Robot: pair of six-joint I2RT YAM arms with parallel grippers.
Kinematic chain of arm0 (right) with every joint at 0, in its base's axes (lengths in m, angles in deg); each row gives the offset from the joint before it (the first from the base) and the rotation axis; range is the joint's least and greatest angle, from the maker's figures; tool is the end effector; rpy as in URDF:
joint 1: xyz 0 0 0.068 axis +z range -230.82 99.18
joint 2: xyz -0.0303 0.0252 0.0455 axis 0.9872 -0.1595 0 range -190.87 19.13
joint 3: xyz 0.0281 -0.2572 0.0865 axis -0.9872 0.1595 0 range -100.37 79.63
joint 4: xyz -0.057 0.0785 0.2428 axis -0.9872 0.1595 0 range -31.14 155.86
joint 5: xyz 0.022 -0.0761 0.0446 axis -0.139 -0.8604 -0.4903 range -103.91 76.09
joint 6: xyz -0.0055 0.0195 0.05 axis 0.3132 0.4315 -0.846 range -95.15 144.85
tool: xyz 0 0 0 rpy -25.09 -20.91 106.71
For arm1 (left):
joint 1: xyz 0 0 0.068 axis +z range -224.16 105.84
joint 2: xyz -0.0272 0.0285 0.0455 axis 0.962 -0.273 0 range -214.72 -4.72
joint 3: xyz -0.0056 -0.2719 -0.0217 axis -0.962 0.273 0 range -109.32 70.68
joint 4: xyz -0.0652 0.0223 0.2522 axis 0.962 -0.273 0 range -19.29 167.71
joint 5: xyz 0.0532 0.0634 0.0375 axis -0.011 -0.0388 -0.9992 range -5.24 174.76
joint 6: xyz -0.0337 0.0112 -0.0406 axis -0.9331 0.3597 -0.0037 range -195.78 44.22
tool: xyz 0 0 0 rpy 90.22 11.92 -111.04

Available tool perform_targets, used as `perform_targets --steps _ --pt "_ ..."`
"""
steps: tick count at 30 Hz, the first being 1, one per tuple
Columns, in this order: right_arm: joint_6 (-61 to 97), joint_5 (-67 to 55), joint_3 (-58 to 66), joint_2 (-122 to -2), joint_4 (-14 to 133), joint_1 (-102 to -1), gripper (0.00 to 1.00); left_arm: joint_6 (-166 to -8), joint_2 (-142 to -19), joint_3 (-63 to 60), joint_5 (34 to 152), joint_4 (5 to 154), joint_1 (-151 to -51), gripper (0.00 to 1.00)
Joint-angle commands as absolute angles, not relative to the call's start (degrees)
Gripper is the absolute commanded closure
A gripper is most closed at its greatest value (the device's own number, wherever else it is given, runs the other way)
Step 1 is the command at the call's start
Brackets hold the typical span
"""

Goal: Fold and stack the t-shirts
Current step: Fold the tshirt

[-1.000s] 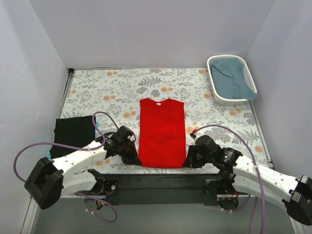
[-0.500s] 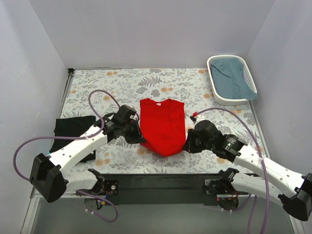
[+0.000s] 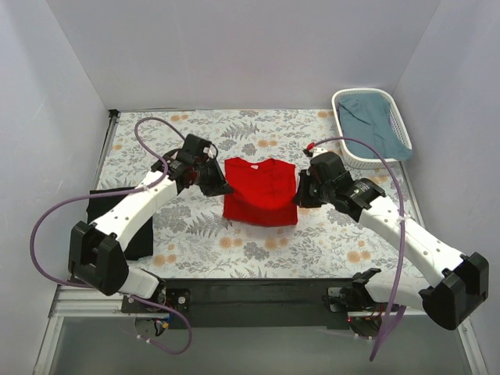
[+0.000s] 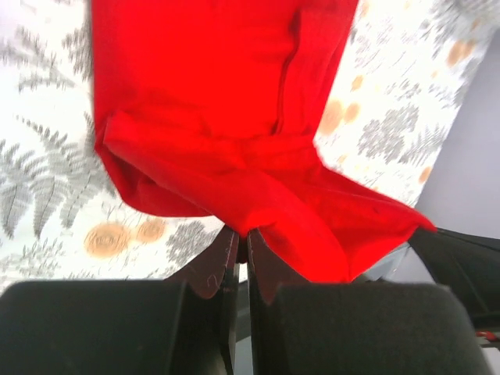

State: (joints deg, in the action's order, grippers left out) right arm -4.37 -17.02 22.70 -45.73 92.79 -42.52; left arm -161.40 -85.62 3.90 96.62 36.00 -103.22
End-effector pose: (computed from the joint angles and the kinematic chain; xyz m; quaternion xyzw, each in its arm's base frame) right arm 0.1898 0.1476 0.3051 -0.0613 0.9107 0.2059 0.3527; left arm 0.2514 -0.1480 0.2826 -0.4237 0.8516 -0.2993 0.0746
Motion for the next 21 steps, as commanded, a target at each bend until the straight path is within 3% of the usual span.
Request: perform_targets --steps 1,21 --pt "-0.6 -14.4 18.4 -49.5 89.3 -45.7 0.99 -160.4 -87.7 -0.7 99.0 38.8 -101.1 1.0" --pt "4.7 0.6 -1.7 -78.8 78.1 -63.1 0.99 -161.3 -117.5 -23.8 100.4 50.6 -92.1 1.0"
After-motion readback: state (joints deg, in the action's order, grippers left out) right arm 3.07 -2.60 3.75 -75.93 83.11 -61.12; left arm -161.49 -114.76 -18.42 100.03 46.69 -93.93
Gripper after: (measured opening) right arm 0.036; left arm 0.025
